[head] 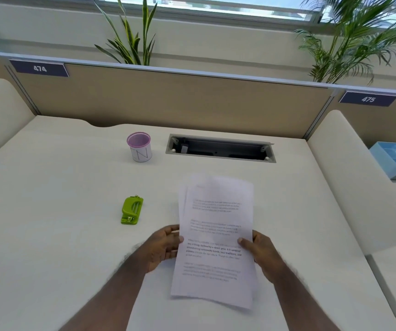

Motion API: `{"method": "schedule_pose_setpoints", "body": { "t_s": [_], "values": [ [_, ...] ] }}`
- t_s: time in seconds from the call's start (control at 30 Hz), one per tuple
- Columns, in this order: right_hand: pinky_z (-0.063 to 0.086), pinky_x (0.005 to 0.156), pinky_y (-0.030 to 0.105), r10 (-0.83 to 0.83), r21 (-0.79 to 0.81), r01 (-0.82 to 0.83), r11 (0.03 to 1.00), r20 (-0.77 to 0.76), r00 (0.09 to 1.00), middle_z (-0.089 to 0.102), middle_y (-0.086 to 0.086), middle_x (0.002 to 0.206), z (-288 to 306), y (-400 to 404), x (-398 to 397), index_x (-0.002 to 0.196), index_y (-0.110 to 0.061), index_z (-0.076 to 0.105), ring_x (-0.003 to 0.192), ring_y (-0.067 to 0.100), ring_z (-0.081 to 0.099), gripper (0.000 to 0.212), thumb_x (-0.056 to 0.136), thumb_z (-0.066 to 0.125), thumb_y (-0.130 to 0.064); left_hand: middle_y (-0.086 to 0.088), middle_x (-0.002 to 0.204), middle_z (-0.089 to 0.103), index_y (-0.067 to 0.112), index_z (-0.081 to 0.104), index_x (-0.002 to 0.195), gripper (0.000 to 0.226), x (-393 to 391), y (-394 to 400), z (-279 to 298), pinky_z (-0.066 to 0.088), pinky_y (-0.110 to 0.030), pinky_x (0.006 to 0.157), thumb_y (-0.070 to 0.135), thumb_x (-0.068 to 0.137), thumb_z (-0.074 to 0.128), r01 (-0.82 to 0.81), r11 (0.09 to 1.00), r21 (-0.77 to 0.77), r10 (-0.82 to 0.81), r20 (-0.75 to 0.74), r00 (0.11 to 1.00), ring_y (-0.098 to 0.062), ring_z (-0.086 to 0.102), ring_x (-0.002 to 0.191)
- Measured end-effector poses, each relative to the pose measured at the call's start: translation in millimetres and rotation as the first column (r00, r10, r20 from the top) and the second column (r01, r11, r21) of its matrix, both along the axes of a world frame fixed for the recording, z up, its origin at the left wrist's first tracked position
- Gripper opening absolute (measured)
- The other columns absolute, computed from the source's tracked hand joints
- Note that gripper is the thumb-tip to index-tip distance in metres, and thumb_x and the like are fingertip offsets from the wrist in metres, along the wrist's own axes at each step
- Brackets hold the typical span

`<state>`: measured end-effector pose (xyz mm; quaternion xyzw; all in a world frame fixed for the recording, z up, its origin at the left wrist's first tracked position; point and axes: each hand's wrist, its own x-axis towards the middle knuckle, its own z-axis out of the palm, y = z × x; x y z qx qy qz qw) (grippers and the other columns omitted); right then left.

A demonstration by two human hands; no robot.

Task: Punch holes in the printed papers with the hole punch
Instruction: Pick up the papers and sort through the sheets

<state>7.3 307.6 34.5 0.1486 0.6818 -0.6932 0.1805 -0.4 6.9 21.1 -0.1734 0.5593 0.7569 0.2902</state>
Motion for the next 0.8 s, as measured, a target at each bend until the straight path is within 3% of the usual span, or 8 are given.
{"method": "schedule_pose_setpoints", "body": {
  "t_s": [0.2,0.27,0.4,0.53,0.63,0.8],
  "values": [
    [0.061,0.068,0.030,-0.082,0.010,0.087,0.996,-0.251,0.965,0.079,0.006,0.091,52.1,-10.3,-22.7,0.098,-0.009,0.076,0.079,0.020,0.075,0.013,0.088,0.067,-0.005,-0.011,0.108,0.077,0.013,0.072,0.104,0.021,-34.8,11.9,54.6,0.060,-0.031,0.071,0.004,0.086,0.068,-0.132,0.991,-0.022,0.118,-0.332,0.936,-0.024,0.073,0.093],
    [0.060,0.069,0.026,-0.101,0.003,0.108,0.994,-0.319,0.942,0.080,0.001,0.088,67.3,-10.0,-29.2,0.094,-0.014,0.076,0.078,0.016,0.075,0.014,0.088,0.067,-0.005,-0.005,0.101,0.079,0.018,0.076,0.097,0.021,-42.8,16.0,74.0,0.061,-0.033,0.073,0.003,0.082,0.072,-0.168,0.985,-0.028,0.139,-0.432,0.891,-0.023,0.074,0.090],
    [0.057,0.068,0.019,-0.084,0.006,0.094,0.996,-0.395,0.915,0.079,-0.006,0.091,81.9,-6.5,-38.0,0.094,-0.021,0.076,0.079,0.009,0.073,0.015,0.087,0.069,-0.009,-0.008,0.111,0.076,0.019,0.075,0.103,0.028,-52.5,19.4,97.0,0.059,-0.044,0.085,0.019,0.076,0.077,-0.239,0.967,-0.084,0.153,-0.554,0.818,-0.029,0.071,0.100],
    [0.058,0.079,0.022,-0.089,-0.009,0.092,0.996,-0.374,0.923,0.079,-0.002,0.100,73.4,-2.4,-38.4,0.100,-0.018,0.076,0.090,0.012,0.073,0.020,0.083,0.075,-0.008,0.005,0.100,0.079,0.030,0.077,0.095,0.020,-51.1,21.8,93.9,0.059,-0.033,0.082,0.017,0.080,0.076,-0.195,0.966,-0.168,0.065,-0.575,0.816,-0.015,0.073,0.093],
    [0.057,0.074,0.019,-0.071,-0.027,0.066,0.997,-0.338,0.939,0.078,-0.001,0.101,64.4,-2.9,-35.0,0.096,-0.021,0.078,0.092,0.012,0.073,0.020,0.081,0.076,-0.008,-0.004,0.107,0.076,0.023,0.074,0.105,0.027,-47.3,25.3,86.0,0.058,-0.042,0.088,0.022,0.078,0.075,-0.145,0.955,-0.257,-0.019,-0.545,0.838,-0.026,0.071,0.102],
    [0.055,0.080,0.028,-0.061,-0.010,0.060,0.998,-0.307,0.950,0.079,0.002,0.100,58.4,-8.9,-35.1,0.093,-0.018,0.079,0.091,0.015,0.072,0.016,0.079,0.078,-0.010,0.004,0.104,0.077,0.035,0.074,0.096,0.020,-46.2,32.9,88.1,0.058,-0.030,0.080,0.021,0.082,0.075,-0.114,0.958,-0.261,-0.044,-0.532,0.845,-0.024,0.070,0.101]
  ]
}}
